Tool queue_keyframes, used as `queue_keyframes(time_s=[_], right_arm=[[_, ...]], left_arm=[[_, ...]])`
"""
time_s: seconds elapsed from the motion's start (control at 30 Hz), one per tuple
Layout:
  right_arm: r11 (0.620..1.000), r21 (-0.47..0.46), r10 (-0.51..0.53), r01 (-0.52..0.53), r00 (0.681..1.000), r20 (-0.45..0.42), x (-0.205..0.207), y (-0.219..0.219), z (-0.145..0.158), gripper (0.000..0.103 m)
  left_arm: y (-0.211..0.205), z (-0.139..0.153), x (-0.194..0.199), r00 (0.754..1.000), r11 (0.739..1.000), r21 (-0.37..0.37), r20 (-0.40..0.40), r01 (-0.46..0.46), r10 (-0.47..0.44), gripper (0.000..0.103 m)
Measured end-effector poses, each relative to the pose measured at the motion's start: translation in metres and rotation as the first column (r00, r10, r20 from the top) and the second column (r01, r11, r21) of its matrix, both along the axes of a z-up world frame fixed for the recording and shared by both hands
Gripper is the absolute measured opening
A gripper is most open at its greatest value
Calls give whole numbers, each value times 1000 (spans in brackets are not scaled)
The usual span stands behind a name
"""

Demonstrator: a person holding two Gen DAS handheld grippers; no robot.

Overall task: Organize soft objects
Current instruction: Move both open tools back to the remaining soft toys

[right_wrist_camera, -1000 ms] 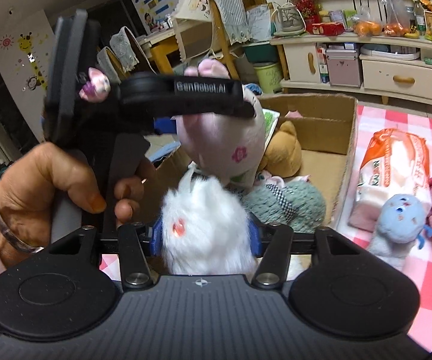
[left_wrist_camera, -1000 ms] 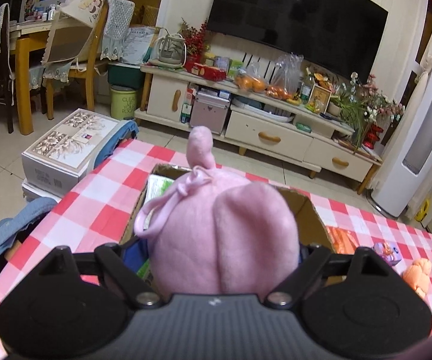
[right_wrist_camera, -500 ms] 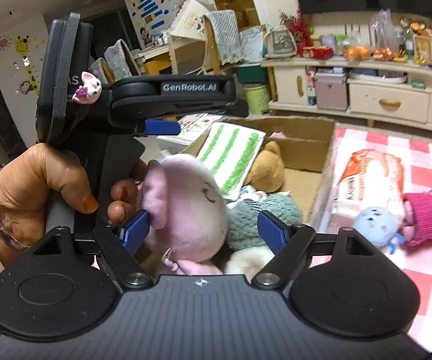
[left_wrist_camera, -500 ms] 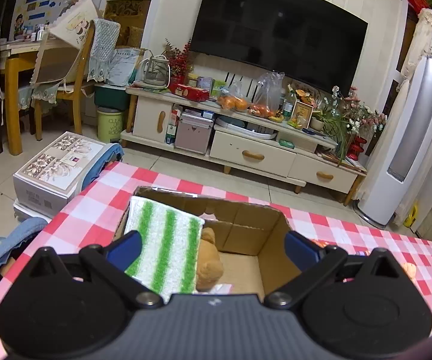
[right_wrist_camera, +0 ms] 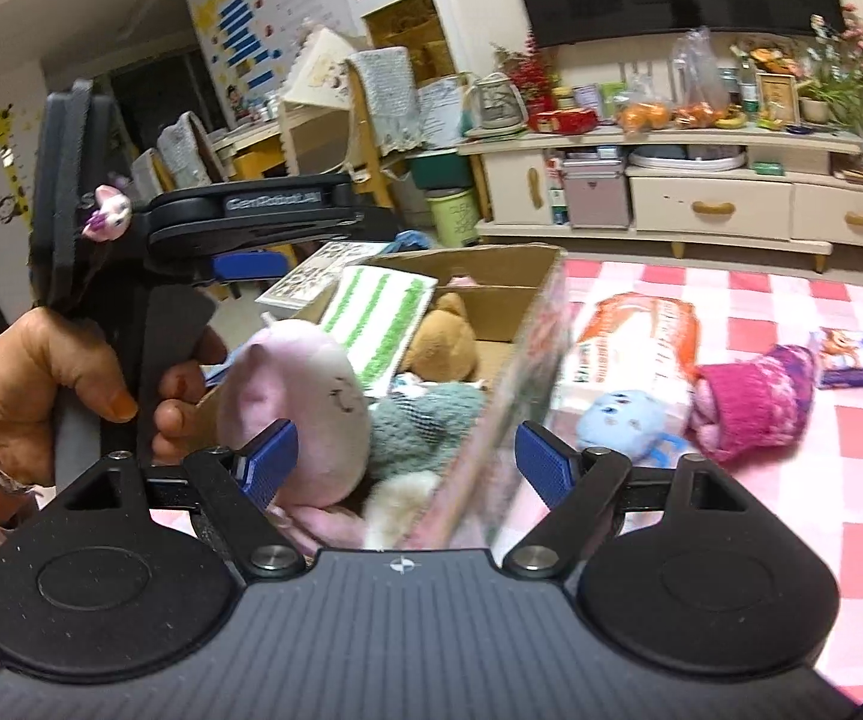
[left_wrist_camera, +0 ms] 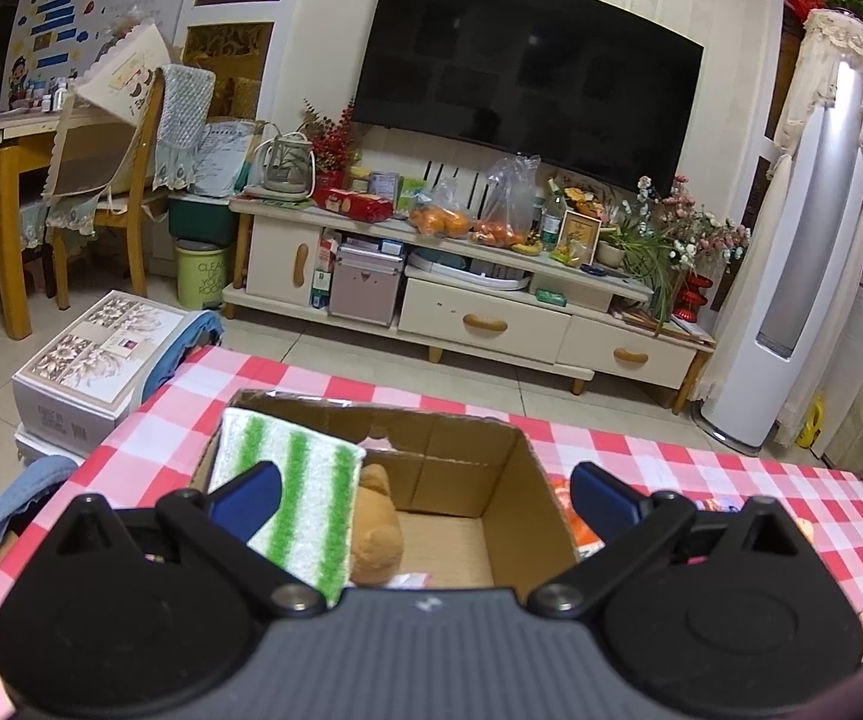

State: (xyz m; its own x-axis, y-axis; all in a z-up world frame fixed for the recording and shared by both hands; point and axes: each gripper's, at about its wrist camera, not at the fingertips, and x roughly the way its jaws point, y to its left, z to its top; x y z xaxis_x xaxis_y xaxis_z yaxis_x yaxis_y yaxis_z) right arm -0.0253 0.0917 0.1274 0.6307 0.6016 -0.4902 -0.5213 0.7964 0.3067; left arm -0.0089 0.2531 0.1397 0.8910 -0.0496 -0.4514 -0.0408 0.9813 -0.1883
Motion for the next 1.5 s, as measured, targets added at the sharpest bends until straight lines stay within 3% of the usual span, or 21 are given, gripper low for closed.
queue_keyframes(time_s=[0.93,1.5], right_arm=[[967,10,-253,253,967,-26,-2,-75,-24,101],[916,-7,-402,401,916,-21,-2,-131,-45,101]], left_arm=[[-70,-5,-6,992,990,65,7,122,-123,102],[-130,-20,-3,978,973,108,-50,206,-202,102]])
